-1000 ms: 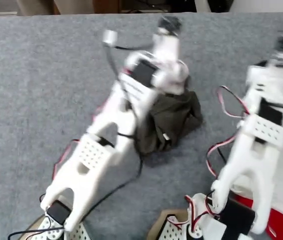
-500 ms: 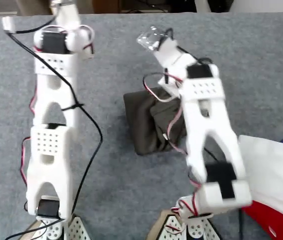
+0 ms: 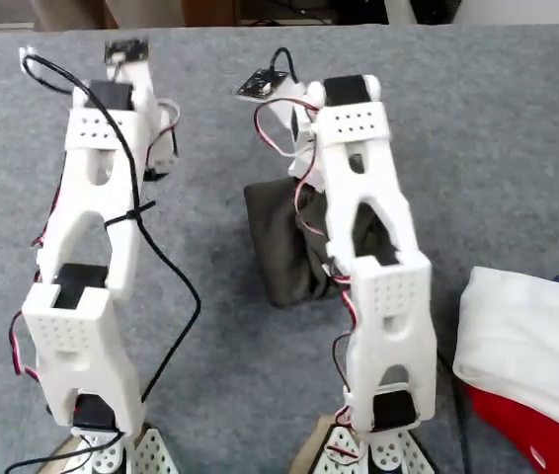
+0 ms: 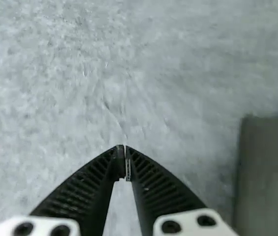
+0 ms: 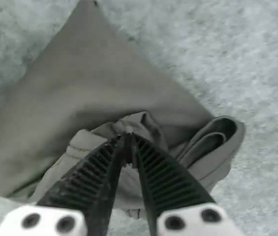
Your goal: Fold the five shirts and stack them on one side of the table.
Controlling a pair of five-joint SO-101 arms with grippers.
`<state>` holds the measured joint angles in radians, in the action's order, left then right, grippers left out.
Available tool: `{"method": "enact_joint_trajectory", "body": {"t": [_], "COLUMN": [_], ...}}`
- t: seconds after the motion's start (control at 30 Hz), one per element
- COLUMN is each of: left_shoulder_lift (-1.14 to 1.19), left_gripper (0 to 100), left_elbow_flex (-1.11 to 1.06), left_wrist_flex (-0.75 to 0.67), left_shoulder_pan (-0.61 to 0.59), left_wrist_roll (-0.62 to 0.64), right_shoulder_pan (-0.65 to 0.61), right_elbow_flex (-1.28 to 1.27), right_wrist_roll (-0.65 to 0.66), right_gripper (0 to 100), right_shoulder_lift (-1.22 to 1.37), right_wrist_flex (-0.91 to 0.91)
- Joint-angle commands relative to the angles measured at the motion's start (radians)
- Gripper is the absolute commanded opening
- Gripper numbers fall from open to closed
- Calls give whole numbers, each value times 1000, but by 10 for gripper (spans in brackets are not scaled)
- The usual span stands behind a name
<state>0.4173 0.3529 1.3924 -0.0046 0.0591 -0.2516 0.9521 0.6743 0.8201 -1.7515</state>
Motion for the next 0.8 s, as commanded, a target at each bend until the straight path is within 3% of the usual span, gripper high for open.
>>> {"method": "enact_joint_trajectory", "body": {"t": [0.0,0.23,0.77], "left_shoulder_lift": [-59,-62,-59], "left_gripper": [19,19,19], "left_elbow_flex": [-184,-367,-373], "left_wrist_flex": [-241,-509,-514], "left_shoulder_pan": [-41,-101,-83], "left_wrist_roll": [-2,60,55], "right_shoulder_pan": [-50,-127,1], "right_elbow_flex": [94,54,-19], "right_wrist_roll": [11,3,3], "right_gripper": [5,4,4], "right_shoulder_lift": [31,79,113], "right_wrist_flex": [-34,-31,-29]}}
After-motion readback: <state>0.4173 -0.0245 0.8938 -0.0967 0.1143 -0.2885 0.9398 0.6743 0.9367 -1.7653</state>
